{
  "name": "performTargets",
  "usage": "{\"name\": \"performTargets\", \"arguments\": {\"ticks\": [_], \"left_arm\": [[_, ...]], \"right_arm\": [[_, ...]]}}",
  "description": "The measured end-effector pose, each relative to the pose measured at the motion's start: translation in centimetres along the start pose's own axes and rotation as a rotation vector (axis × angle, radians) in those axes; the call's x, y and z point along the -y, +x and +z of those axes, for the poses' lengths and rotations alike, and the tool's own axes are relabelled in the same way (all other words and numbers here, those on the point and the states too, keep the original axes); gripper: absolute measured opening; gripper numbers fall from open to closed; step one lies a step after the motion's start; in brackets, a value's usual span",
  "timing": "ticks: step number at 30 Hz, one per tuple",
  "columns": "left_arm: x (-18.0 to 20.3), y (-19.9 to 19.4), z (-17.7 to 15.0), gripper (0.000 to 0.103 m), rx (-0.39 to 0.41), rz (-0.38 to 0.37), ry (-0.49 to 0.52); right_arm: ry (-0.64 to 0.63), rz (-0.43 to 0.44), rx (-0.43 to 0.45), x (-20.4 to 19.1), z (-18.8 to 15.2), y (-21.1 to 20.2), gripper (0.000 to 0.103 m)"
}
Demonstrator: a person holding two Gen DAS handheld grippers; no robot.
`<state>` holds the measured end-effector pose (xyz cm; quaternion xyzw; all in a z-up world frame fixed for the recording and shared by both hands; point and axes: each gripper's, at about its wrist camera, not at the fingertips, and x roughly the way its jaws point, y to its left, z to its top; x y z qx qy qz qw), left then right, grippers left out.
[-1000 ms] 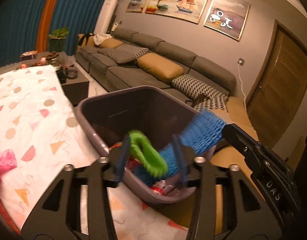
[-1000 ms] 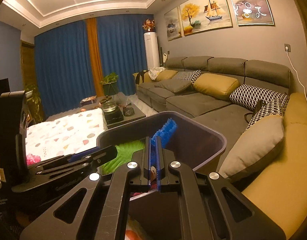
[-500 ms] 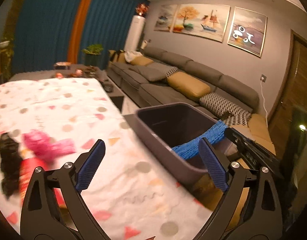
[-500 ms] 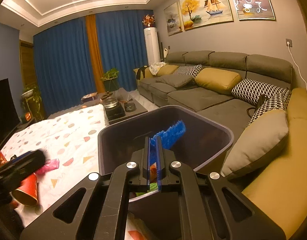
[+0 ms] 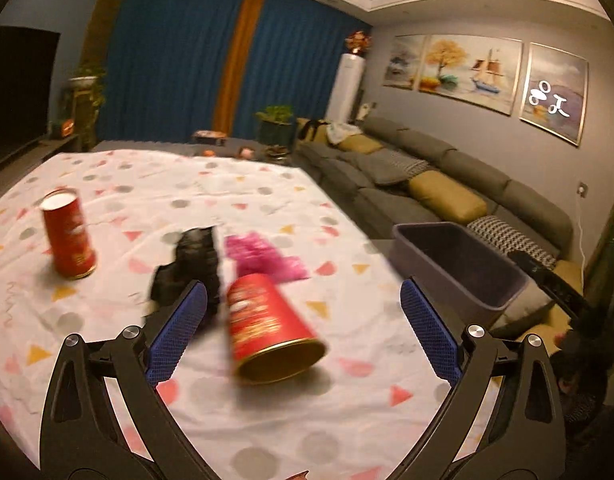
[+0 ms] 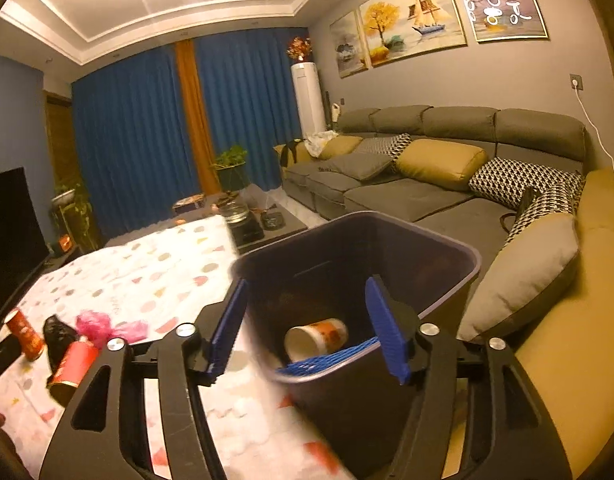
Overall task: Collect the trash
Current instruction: 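Move both open tools back over the black bag and red cup, then grasp the black plastic bag with the left tool while the right grasps the red cup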
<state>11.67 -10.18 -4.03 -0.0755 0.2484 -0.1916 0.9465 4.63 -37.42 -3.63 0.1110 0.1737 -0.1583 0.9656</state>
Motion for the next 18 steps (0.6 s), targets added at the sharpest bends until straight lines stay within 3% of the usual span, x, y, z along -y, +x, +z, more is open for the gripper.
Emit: {"name": "performTargets", "arguments": {"ticks": [6, 18], "left_arm": [[-3.0, -1.5, -0.3, 0.096, -0.003, 0.078, -0.019], [-8.3, -4.9, -0.4, 0.096, 0.010, 0.193, -0.094]], "right_arm": [[-0.061, 0.055, -0.023, -4.0, -2.0, -1.6, 0.076], [-0.214, 0.169, -0.106, -11.7, -5.2, -1.9, 0.077]]}}
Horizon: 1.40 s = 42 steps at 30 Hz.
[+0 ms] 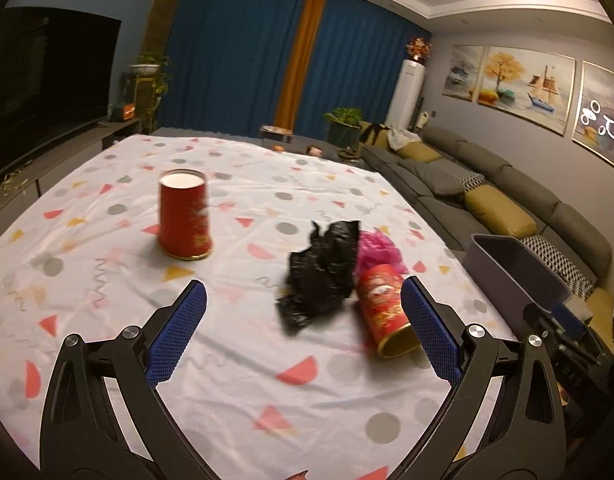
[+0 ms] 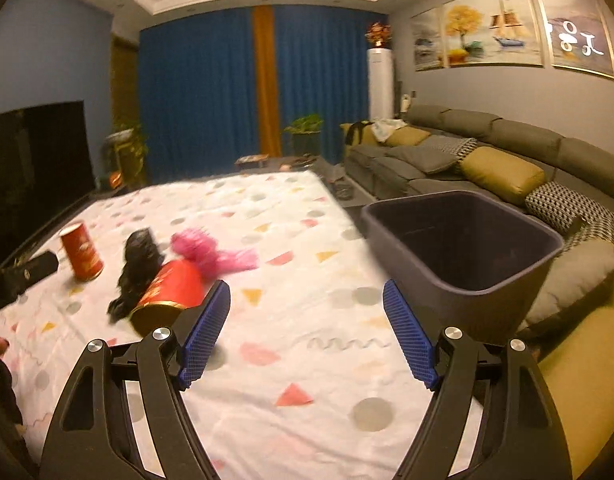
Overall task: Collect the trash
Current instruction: 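Grasp the black plastic bag with the left tool while the right grasps the red cup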
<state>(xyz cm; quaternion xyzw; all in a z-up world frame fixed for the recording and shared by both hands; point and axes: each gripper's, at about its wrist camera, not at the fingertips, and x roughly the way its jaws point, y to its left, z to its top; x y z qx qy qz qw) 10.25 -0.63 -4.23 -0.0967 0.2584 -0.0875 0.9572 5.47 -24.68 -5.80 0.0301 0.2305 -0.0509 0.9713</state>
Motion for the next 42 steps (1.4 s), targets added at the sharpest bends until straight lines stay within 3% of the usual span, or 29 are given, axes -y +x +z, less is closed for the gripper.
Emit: {"name": "performTargets", "arguments": {"ticks": [10, 16, 22, 23, 25, 33, 42], "left_arm": [[-2.3, -0.5, 0.1, 0.096, 0.014, 0.028, -0.031], [-2.7, -0.5, 0.0, 0.096, 0.014, 0.036, -0.034], [-2.9, -0.2, 0.0, 0.096, 0.011, 0.041, -0.032], [-2.9, -0.1, 0.0, 0.096, 0.010, 0.043, -0.032], [-2.8, 0.2, 0.1, 0.096, 0.005, 0.044, -0.030], [-1.8, 1.8, 0.7, 0.096, -0.015, 0.028, 0.013], [0.0, 3.9, 1.1, 0.096, -0.032, 0.000, 0.055]], "right_arm": [[-0.116, 0.066, -0.062, -4.3, -1.0, 1.8, 0.077], [-0.185, 0.087, -0.105, -6.3, -1.4, 3.3, 0.067], [-0.261, 0.084, -0.170, -8.0, -1.4, 5.3, 0.046], [-0.268, 0.085, -0.170, -8.2, -1.4, 5.5, 0.038], [-0.298, 0.064, -0.173, -8.6, -1.3, 6.0, 0.037], [-0.321, 0.084, -0.173, -9.0, -1.1, 7.0, 0.004], [-0.259, 0.076, -0.097, -6.8, -0.9, 4.9, 0.004]]}}
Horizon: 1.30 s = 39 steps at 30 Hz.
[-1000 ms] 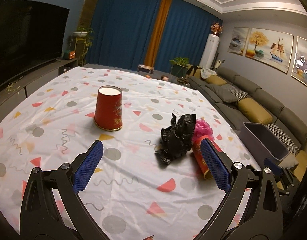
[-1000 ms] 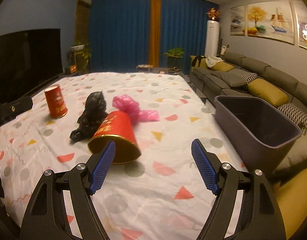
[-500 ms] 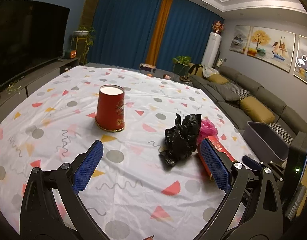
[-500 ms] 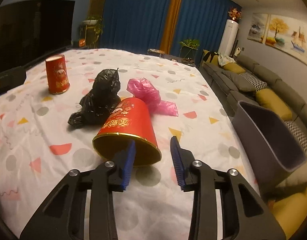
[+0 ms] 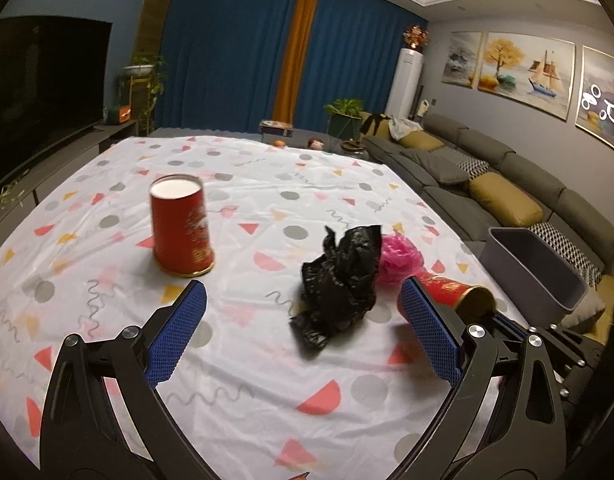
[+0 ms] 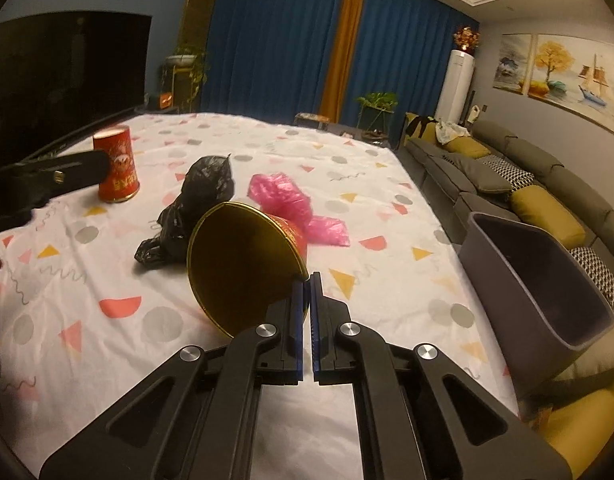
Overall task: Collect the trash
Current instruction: 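Grasp the black plastic bag with the left tool while the right grasps the red cup, then lift the black bag in the left tool while the right carries the red cup toward the bin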
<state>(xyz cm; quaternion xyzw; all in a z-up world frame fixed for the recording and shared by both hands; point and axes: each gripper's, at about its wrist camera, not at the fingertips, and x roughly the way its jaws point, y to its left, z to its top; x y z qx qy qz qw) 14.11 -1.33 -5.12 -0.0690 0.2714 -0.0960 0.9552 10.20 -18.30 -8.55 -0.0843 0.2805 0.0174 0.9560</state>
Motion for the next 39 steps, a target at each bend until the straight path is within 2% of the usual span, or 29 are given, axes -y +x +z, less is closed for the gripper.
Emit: {"name": "performTargets", "arguments": {"ticks": [9, 12, 19, 21, 23, 25, 29, 39], "left_arm": [[2.2, 5.1, 1.5, 0.096, -0.053, -0.027, 0.036], [2.9, 7.1, 1.6, 0.089, -0.096, -0.031, 0.045], [3.4, 9.5, 1.3, 0.071, -0.162, -0.041, 0.053], [3.5, 10.0, 1.2, 0.060, -0.185, -0.055, 0.057], [3.3, 10.7, 0.9, 0.044, -0.230, -0.079, 0.054], [3.1, 10.9, 0.6, 0.035, -0.249, -0.088, 0.045], [2.6, 10.3, 0.5, 0.020, -0.239, -0.107, 0.027], [1.0, 3.1, 1.2, 0.018, -0.092, -0.117, -0.007]], "right_arm": [[0.111, -0.051, 0.059, 3.8, -0.7, -2.5, 0.004], [0.134, -0.063, 0.066, 4.9, -0.6, -2.8, 0.004], [0.164, -0.080, 0.079, 6.4, -0.7, -3.4, 0.004], [0.172, -0.085, 0.080, 6.8, -0.7, -3.6, 0.004], [0.180, -0.089, 0.081, 7.0, -0.8, -3.7, 0.004], [0.186, -0.092, 0.082, 7.3, -0.7, -3.6, 0.004], [0.192, -0.095, 0.087, 7.3, -0.7, -3.7, 0.004], [0.212, -0.097, 0.121, 7.8, -0.6, -4.7, 0.004]]}}
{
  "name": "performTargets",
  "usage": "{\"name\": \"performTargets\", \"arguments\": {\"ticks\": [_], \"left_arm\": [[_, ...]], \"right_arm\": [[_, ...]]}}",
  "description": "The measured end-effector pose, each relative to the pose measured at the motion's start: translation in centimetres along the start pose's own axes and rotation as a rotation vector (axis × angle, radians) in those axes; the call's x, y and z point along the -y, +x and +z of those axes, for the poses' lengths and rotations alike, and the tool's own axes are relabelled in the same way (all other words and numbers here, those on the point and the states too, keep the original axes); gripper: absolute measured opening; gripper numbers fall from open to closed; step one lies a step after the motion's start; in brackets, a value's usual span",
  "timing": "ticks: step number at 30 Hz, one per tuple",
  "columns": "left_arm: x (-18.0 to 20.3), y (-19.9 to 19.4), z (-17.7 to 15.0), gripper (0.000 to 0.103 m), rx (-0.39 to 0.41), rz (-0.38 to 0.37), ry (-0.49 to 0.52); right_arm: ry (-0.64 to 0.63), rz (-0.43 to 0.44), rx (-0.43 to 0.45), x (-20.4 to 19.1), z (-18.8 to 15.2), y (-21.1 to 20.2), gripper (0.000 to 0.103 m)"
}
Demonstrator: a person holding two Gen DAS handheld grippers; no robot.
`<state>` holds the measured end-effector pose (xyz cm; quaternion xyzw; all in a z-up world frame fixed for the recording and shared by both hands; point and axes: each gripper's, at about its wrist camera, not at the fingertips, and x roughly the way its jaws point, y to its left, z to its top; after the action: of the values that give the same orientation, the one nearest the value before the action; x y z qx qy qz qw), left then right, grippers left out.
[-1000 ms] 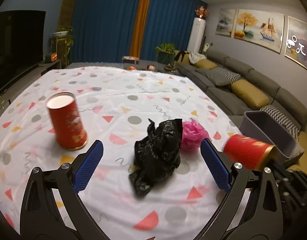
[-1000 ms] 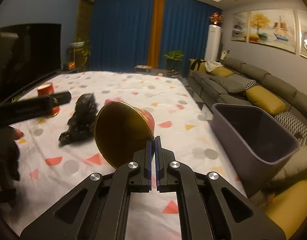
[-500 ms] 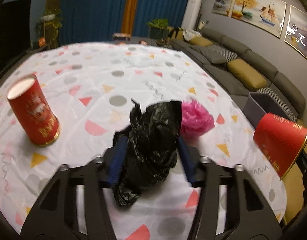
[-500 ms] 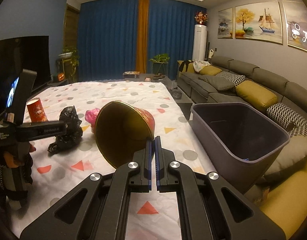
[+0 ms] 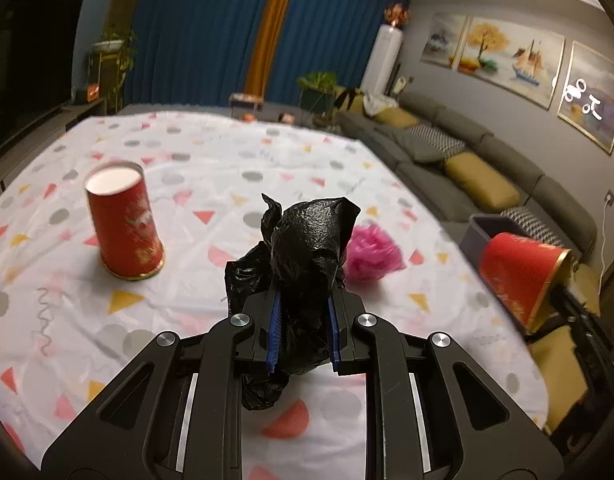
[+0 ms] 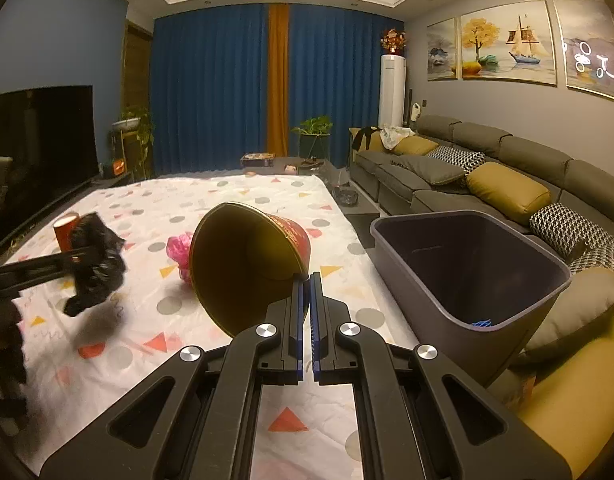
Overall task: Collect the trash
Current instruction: 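Lift the black bag in the left tool while the right carries the red cup toward the bin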
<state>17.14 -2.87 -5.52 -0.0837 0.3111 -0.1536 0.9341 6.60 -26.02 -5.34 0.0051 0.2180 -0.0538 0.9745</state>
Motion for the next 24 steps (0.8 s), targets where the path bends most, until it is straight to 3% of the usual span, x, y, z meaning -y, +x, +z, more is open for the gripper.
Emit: {"name": "performTargets", "arguments": {"ticks": [7, 15, 24], "left_arm": [[2.0, -2.4, 0.3, 0.018, 0.045, -0.045, 0.042], [5.2, -2.5, 0.8, 0.018, 0.055, -0.104, 0.093], [12.3, -1.7, 1.9, 0.018, 0.076, -0.224, 0.203]], "right_arm": [[0.025, -0.002, 0.029, 0.5, 0.7, -0.7, 0.004], [0.054, -0.027, 0.057, 1.5, 1.1, -1.4, 0.004], [0.104, -0.113, 0.100, 4.9, 2.0, -2.4, 0.004]]}}
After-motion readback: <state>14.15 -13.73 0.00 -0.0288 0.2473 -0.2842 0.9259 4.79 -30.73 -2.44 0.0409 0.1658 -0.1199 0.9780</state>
